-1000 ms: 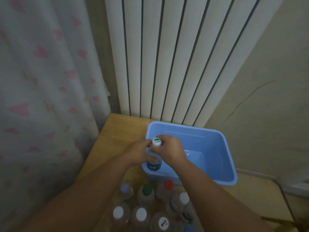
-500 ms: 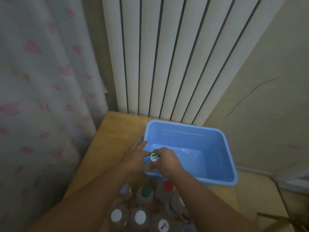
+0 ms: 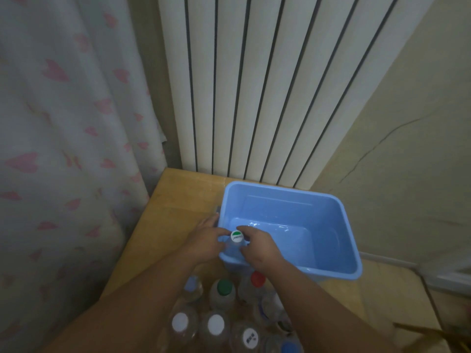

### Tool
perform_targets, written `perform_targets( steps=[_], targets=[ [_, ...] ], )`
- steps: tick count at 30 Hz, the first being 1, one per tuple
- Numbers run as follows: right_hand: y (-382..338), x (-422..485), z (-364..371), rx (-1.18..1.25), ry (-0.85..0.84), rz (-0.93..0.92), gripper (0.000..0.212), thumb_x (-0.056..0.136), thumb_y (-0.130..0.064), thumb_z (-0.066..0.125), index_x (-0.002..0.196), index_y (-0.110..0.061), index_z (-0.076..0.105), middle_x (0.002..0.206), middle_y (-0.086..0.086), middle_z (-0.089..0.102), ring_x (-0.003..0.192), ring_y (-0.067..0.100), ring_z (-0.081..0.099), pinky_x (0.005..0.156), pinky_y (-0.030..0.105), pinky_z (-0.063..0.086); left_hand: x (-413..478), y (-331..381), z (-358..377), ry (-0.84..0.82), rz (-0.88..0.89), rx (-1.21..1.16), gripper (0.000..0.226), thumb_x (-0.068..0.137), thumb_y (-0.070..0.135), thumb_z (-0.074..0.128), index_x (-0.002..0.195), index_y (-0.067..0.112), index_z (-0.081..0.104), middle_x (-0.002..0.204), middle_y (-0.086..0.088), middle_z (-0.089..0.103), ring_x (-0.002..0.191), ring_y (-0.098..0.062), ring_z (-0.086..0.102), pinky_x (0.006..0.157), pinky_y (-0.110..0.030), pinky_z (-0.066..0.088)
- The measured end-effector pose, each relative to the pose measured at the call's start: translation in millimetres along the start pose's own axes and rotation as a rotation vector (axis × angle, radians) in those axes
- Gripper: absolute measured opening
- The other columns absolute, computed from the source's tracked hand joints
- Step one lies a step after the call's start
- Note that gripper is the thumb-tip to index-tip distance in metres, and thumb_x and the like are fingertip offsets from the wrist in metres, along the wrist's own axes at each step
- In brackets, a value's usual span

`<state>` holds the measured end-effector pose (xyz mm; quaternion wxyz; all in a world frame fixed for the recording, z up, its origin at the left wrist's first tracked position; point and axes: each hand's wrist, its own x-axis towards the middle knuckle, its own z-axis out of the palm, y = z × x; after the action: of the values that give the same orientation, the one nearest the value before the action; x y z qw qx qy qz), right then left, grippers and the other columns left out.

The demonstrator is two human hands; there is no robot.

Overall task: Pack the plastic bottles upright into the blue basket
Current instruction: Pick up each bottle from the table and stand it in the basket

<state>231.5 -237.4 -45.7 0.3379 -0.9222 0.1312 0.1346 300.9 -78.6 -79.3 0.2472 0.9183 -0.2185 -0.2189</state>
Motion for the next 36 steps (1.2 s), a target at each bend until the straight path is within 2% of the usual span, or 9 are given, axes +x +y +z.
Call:
perform_targets(
  steps=[3, 7, 12, 18, 23, 28, 33, 36],
  targets=[
    [-1.2, -2.3, -4.7, 0.006, 0.008, 0.052, 0.059, 0.084, -0.006, 0.051, 0.141, -0.021, 0.046, 0.140, 0.005, 0.053, 0.125, 0.021, 0.052, 0.106, 0.029, 0.040, -1.6, 4.2, -2.6, 0.029, -0.024, -0.047, 0.040, 0.091, 0.019, 0.062, 0.130, 0.028, 0.063, 0.162, -0.001, 0.022, 0.142, -0.024, 0.031, 0.116, -0.030, 0.029],
    [-2.0, -10.5, -15.9, 0.024, 0.067, 0.052, 0.052, 0.088, -0.006, 0.050, 0.137, -0.022, 0.049, 0.139, 0.002, 0.053, 0.125, 0.020, 0.052, 0.106, 0.031, 0.040, -8.6, 11.9, -11.6, 0.063, -0.025, -0.120, 0.039, 0.092, 0.018, 0.061, 0.131, 0.025, 0.061, 0.152, 0.002, 0.037, 0.129, -0.020, 0.046, 0.104, -0.028, 0.042],
    [-8.7, -26.2, -28.4, 0.028, 0.136, -0.002, 0.045, 0.090, -0.008, 0.053, 0.133, -0.021, 0.054, 0.136, 0.001, 0.055, 0.122, 0.018, 0.054, 0.106, 0.032, 0.041, -21.3, 22.3, -22.6, 0.088, -0.007, -0.138, 0.042, 0.092, 0.024, 0.062, 0.133, 0.032, 0.057, 0.158, 0.001, 0.031, 0.133, -0.022, 0.045, 0.107, -0.036, 0.044],
    [-19.9, -53.6, -40.6, 0.059, 0.218, -0.038, 0.045, 0.092, -0.012, 0.053, 0.136, -0.021, 0.051, 0.137, 0.000, 0.054, 0.121, 0.016, 0.054, 0.103, 0.030, 0.041, -41.7, 38.0, -34.9, 0.180, 0.071, -0.204, 0.046, 0.091, 0.026, 0.065, 0.135, 0.031, 0.053, 0.148, 0.001, 0.044, 0.133, -0.017, 0.044, 0.109, -0.034, 0.040],
    [-25.8, -77.1, -44.2, 0.099, 0.307, -0.039, 0.043, 0.092, -0.014, 0.055, 0.134, -0.022, 0.052, 0.134, -0.002, 0.056, 0.119, 0.013, 0.055, 0.100, 0.027, 0.041, -57.4, 52.7, -41.6, 0.249, 0.130, -0.246, 0.045, 0.093, 0.026, 0.064, 0.135, 0.031, 0.051, 0.143, 0.007, 0.048, 0.127, -0.014, 0.048, 0.095, -0.023, 0.039],
    [-20.3, -102.6, -41.6, 0.083, 0.349, -0.031, 0.043, 0.091, -0.016, 0.058, 0.134, -0.020, 0.053, 0.133, -0.002, 0.058, 0.117, 0.014, 0.057, 0.098, 0.026, 0.040, -77.4, 62.4, -37.5, 0.244, 0.164, -0.232, 0.041, 0.093, 0.029, 0.064, 0.133, 0.030, 0.054, 0.139, 0.007, 0.051, 0.126, -0.015, 0.049, 0.098, -0.027, 0.040],
    [-9.7, -129.3, -44.5, 0.081, 0.347, -0.044, 0.044, 0.090, -0.016, 0.060, 0.133, -0.020, 0.053, 0.132, 0.000, 0.059, 0.116, 0.016, 0.058, 0.099, 0.030, 0.043, -103.4, 67.2, -27.3, 0.216, 0.131, -0.243, 0.038, 0.091, 0.027, 0.062, 0.128, 0.032, 0.056, 0.136, 0.006, 0.055, 0.124, -0.015, 0.051, 0.093, -0.028, 0.043],
    [-3.4, -147.2, -50.5, 0.072, 0.351, -0.056, 0.043, 0.092, -0.018, 0.058, 0.134, -0.022, 0.052, 0.132, -0.003, 0.058, 0.117, 0.014, 0.056, 0.096, 0.027, 0.040, -123.5, 77.3, -19.1, 0.226, 0.107, -0.280, 0.037, 0.092, 0.025, 0.061, 0.128, 0.031, 0.057, 0.133, 0.006, 0.056, 0.118, -0.012, 0.052, 0.088, -0.027, 0.045]
  ],
)
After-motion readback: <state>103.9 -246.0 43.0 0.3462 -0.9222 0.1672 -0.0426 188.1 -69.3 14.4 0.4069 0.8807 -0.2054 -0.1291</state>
